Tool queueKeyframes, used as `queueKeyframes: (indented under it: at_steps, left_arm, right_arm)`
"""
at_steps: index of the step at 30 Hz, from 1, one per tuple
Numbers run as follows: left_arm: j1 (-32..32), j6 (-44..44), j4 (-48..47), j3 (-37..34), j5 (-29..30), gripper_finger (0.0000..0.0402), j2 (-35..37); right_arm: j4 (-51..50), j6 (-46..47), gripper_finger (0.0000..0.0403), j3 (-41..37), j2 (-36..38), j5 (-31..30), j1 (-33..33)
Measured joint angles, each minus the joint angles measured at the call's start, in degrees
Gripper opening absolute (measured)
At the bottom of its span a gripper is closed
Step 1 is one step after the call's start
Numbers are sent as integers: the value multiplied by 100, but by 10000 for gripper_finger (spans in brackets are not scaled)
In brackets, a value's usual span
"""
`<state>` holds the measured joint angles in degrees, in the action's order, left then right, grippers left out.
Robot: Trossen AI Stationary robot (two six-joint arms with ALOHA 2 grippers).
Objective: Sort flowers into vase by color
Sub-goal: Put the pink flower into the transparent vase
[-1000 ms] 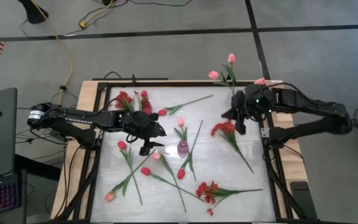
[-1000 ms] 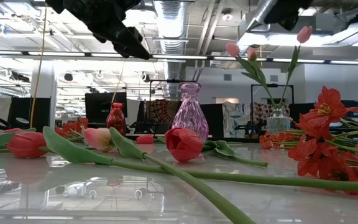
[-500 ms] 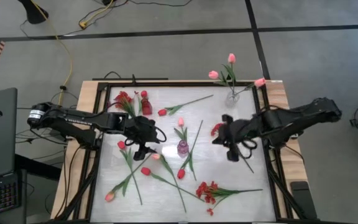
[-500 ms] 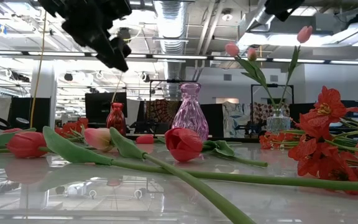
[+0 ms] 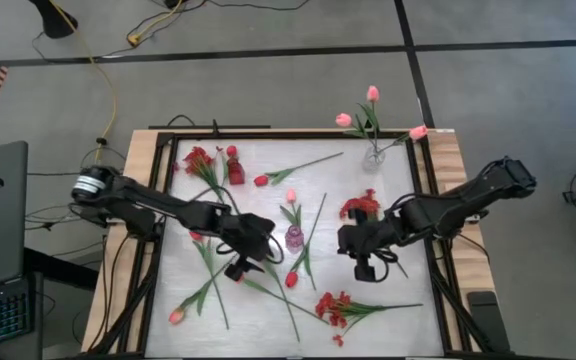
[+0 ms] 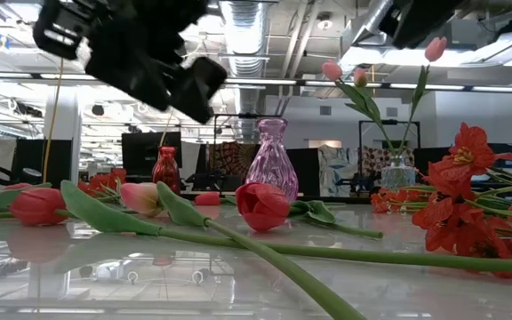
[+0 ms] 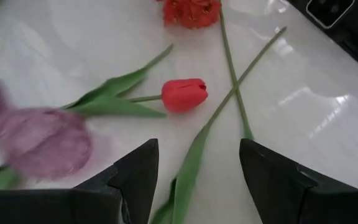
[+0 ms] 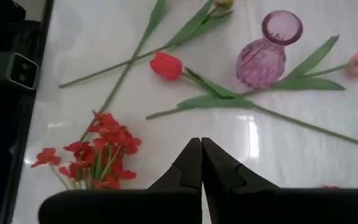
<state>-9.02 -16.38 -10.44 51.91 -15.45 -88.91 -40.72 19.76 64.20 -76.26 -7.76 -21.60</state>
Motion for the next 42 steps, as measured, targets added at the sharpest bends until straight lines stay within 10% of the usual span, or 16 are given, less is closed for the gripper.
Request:
queueKeyframes:
  at_steps: [12, 31, 42]
  left_arm:
    - [-126, -440, -70, 925, -811, 212, -1456]
    - [-489, -955, -71, 998, 151, 209, -1919]
    - [-511, -946, -291, 1000, 391, 107, -1991]
  right_arm:
    - [47, 121, 32, 2, 8, -28, -90]
    - [58, -224, 33, 2, 8, -30, -88]
    - [295, -224, 33, 0, 8, -30, -79]
